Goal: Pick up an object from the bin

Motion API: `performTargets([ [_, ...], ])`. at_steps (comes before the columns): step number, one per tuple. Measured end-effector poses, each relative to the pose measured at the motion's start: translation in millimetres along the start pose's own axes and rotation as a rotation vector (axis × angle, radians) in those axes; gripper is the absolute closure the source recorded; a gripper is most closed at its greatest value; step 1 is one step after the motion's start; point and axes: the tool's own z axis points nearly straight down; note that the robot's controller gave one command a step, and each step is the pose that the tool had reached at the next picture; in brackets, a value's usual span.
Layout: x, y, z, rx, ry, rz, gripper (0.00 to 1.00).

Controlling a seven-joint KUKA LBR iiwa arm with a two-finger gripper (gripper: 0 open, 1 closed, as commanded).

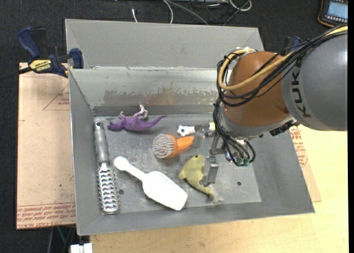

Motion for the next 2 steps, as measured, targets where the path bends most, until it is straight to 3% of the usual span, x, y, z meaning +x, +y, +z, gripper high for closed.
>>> performTargets([
  [1, -1.7, 0, -3, 0.0, -0.007, 0.002, 0.0],
  [2, 13.4, -46, 109, -0.001, -0.006, -0.023, 0.0],
])
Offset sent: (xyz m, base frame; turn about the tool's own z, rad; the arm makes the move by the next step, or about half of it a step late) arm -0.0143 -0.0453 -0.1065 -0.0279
